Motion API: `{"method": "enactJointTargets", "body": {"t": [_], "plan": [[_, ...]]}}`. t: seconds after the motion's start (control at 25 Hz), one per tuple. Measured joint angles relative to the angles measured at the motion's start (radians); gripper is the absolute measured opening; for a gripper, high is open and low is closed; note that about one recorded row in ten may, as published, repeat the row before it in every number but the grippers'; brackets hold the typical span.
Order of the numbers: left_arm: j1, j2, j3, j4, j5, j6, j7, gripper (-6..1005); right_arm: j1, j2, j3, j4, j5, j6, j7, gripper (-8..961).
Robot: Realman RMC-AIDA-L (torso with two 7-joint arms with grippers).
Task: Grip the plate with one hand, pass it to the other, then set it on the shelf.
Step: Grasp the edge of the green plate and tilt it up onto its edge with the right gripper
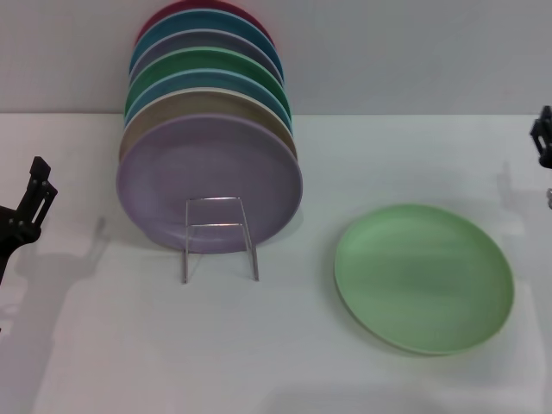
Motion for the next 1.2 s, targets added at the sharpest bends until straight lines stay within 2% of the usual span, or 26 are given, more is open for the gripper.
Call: {"method": "enactJointTargets", "body": {"t": [0.04,0.08,0.12,0.16,0.2,0.24,0.28,0.32,0.44,0.48,0.52,0.56,0.6,0.64,0.68,0.72,0.84,0.88,0.92,1.08,1.2], "plan": [[0.0,0.0,0.0,0.0,0.0,0.0,0.0,839,0.0,0.0,0.0,0.0,0.0,0.0,0.0,738],[-0.001,0.0,0.0,0.0,0.0,-0.001,0.0,838,-0.021,-0.014,0.052,0.082,-0.001,0.131,-0.018,738],[-0.001,0.0,0.0,0.0,0.0,-0.001,0.0,838,-0.021,-0.014,0.052,0.082,-0.001,0.131,-0.018,738],[-0.003,0.0,0.0,0.0,0.0,-0.001,0.0,837,-0.044,-0.018,0.138,0.156,-0.002,0.297,-0.07,739],[-0.003,0.0,0.0,0.0,0.0,-0.001,0.0,836,-0.044,-0.018,0.138,0.156,-0.002,0.297,-0.07,739],[-0.004,0.0,0.0,0.0,0.0,-0.002,0.0,836,-0.057,-0.014,0.19,0.191,-0.002,0.378,-0.102,739],[-0.006,0.0,0.0,0.0,-0.001,-0.006,0.0,835,-0.079,0.007,0.306,0.25,-0.003,0.56,-0.163,739],[-0.006,0.0,0.0,0.0,-0.001,-0.006,0.0,835,-0.079,0.007,0.306,0.25,-0.003,0.56,-0.163,739],[-0.009,0.0,0.0,0.0,-0.001,-0.009,0.0,833,-0.103,0.04,0.512,0.328,-0.013,0.872,-0.217,739],[-0.01,0.0,0.0,0.0,0.0,-0.009,0.0,833,-0.105,0.051,0.632,0.366,-0.046,1.069,-0.208,739],[-0.01,0.0,0.0,0.0,0.0,-0.009,0.0,832,-0.105,0.051,0.632,0.366,-0.046,1.069,-0.208,739],[-0.01,0.0,0.0,0.0,0.0,-0.009,0.0,832,-0.102,0.053,0.687,0.382,-0.075,1.167,-0.19,739],[-0.012,0.0,0.0,0.0,0.0,-0.01,0.0,831,-0.087,0.054,0.773,0.424,-0.171,1.335,-0.126,739],[-0.012,0.0,0.0,0.0,0.0,-0.01,0.0,831,-0.087,0.054,0.773,0.424,-0.171,1.335,-0.126,739],[-0.013,0.0,0.0,0.0,0.0,-0.01,0.0,830,-0.064,0.054,0.831,0.474,-0.286,1.465,-0.057,738],[-0.014,0.0,0.0,0.0,0.0,-0.01,0.0,830,-0.064,0.054,0.831,0.474,-0.286,1.465,-0.057,738],[-0.02,0.0,0.0,0.0,0.0,-0.013,0.0,828,-0.016,0.054,0.886,0.548,-0.443,1.657,0.034,739],[-0.022,0.0,0.0,0.0,0.0,-0.013,0.0,828,0.023,0.054,0.91,0.584,-0.544,1.778,0.083,739],[-0.022,0.0,0.0,0.0,0.0,-0.013,0.0,827,0.023,0.054,0.91,0.584,-0.544,1.778,0.083,739],[-0.025,0.0,0.0,0.0,-0.001,-0.014,0.0,825,0.119,0.052,0.976,0.589,-0.699,2.013,0.15,738],[-0.026,0.0,-0.002,0.0,-0.001,-0.014,0.0,823,0.147,0.048,1.015,0.581,-0.728,2.087,0.158,738]]}}
